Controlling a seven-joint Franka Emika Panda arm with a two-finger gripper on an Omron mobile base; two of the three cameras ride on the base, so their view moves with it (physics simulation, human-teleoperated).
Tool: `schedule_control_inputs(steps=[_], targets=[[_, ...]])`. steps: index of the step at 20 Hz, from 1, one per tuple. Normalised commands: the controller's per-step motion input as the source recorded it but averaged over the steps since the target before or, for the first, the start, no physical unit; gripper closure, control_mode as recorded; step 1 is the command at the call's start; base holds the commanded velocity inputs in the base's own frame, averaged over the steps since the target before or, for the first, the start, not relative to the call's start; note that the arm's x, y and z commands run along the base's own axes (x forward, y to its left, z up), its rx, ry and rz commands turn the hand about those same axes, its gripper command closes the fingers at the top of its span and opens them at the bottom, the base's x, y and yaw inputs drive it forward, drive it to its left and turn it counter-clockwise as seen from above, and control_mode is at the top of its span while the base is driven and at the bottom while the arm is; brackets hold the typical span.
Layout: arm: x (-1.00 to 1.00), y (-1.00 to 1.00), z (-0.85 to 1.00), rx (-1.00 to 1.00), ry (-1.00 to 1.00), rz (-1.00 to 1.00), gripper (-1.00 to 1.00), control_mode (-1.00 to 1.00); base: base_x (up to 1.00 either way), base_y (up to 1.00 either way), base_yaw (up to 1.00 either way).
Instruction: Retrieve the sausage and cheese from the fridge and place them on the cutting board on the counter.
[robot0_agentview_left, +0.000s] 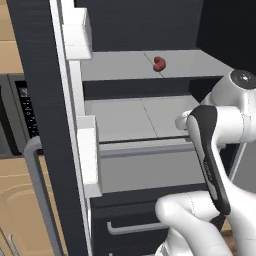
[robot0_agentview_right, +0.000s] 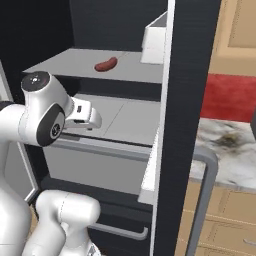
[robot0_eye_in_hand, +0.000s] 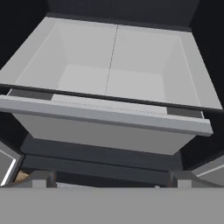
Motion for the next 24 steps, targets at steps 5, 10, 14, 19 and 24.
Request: schedule_control_inputs(steps=[5, 10, 14, 19, 24], targets=[[0.00, 0.00, 0.00, 0.00, 0.00, 0.00, -1.00, 1.00, 0.84, 0.34, 0.00], [0.00, 0.00, 0.00, 0.00, 0.00, 0.00, -1.00, 1.00, 0.30, 0.07, 0.00], [-0.02, 0.00, 0.21, 0.00, 0.00, 0.00, -1.00, -1.00, 0.00, 0.00, 0.00], [0.00, 0.00, 0.48, 0.00, 0.03, -0.03, -1.00, -1.00, 0.00, 0.00, 0.00], [0.07, 0.04, 0.45, -0.01, -0.05, -0.09, -1.00, -1.00, 0.00, 0.00, 0.00]])
